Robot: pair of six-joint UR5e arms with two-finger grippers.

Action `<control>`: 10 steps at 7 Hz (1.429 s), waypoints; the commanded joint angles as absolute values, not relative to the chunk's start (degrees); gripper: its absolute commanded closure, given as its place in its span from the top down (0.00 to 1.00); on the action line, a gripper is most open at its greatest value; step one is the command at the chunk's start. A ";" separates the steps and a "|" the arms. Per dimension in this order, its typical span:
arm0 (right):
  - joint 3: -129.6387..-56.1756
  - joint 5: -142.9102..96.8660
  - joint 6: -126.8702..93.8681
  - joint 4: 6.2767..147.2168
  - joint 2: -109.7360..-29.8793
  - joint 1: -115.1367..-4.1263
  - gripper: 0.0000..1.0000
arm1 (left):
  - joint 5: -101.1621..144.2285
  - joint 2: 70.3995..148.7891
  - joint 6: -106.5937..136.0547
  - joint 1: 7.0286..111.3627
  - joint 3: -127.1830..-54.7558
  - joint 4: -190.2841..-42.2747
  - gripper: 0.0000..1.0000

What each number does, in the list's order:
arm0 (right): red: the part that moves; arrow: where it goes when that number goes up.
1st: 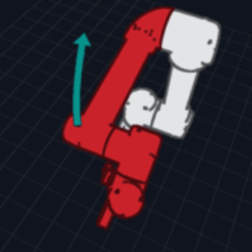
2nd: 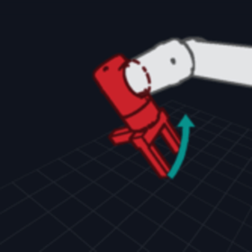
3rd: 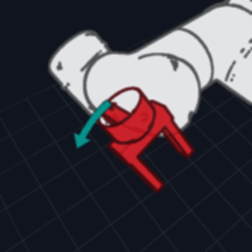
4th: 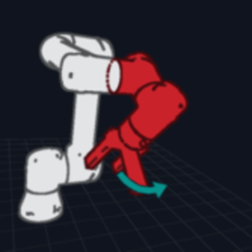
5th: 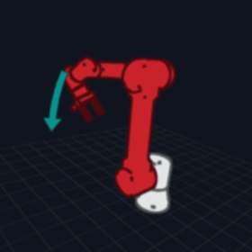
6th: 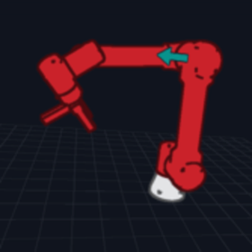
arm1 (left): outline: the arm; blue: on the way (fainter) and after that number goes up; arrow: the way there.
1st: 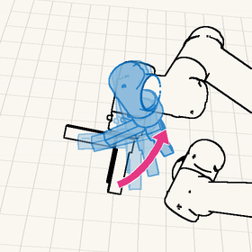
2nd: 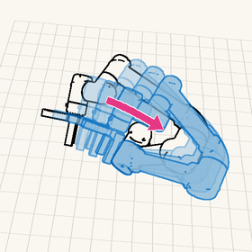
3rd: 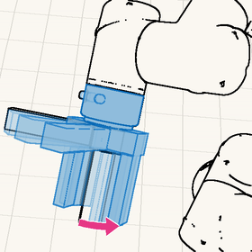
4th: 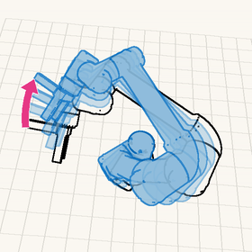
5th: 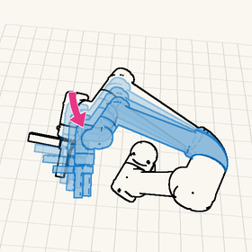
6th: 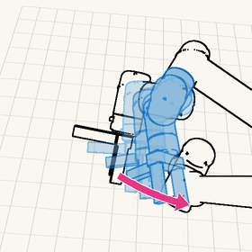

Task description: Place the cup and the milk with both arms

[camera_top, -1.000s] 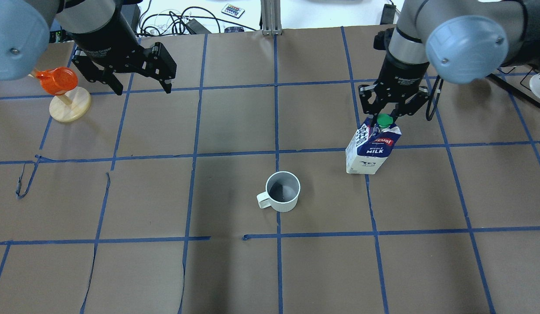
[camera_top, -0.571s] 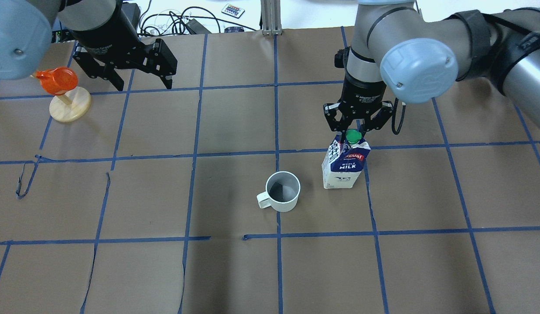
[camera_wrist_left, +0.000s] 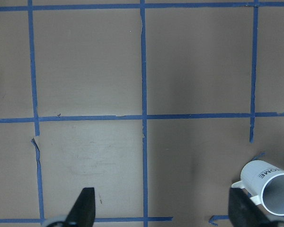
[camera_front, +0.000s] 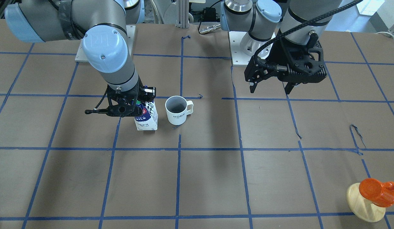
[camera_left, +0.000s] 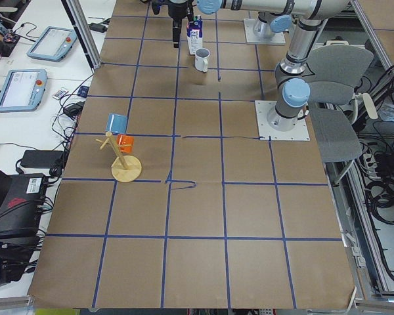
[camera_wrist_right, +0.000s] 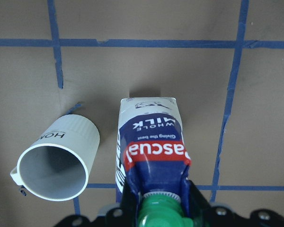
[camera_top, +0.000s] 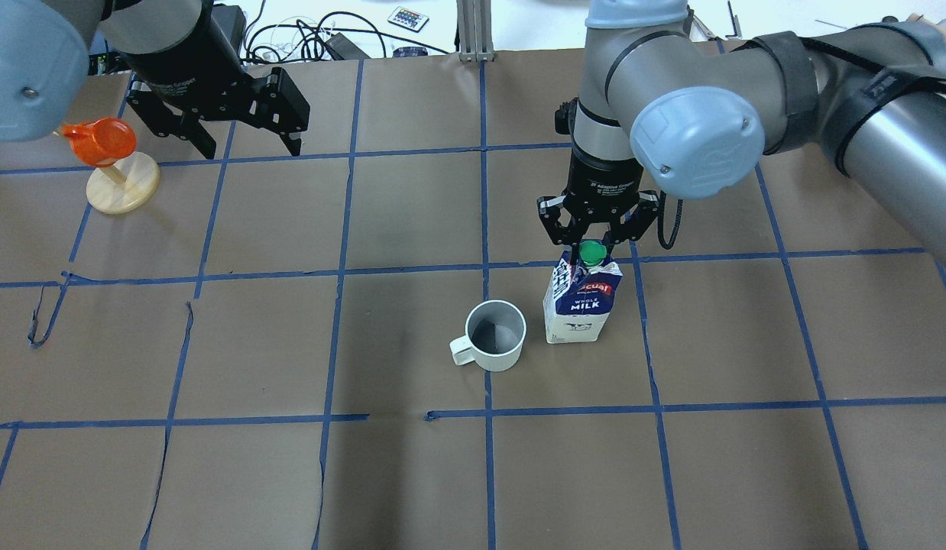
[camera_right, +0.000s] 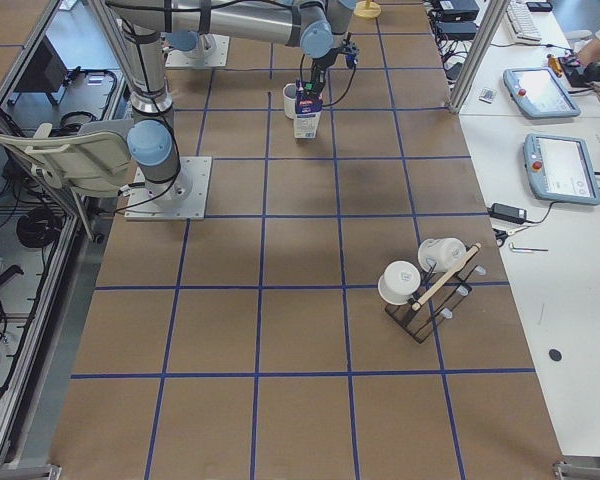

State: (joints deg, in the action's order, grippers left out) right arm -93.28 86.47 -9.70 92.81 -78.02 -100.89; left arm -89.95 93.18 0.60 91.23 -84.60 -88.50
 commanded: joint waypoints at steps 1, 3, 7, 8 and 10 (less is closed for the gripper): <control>-93.25 85.34 -10.72 93.25 -77.87 -101.51 0.10 | -90.00 93.08 0.44 91.14 -84.55 -88.51 1.00; -93.25 85.34 -12.72 95.08 -76.82 -102.82 0.11 | -89.82 92.90 0.35 91.14 -84.73 -88.50 1.00; -93.34 86.04 -14.41 95.71 -76.55 -103.01 0.78 | -89.82 92.81 0.35 91.14 -84.81 -88.51 1.00; -92.99 86.48 -13.80 95.80 -76.64 -102.83 1.00 | -89.91 92.73 0.35 91.14 -84.73 -88.51 1.00; -91.50 88.23 -12.84 95.89 -78.21 -100.56 1.00 | -89.91 92.72 0.44 91.14 -84.81 -88.51 1.00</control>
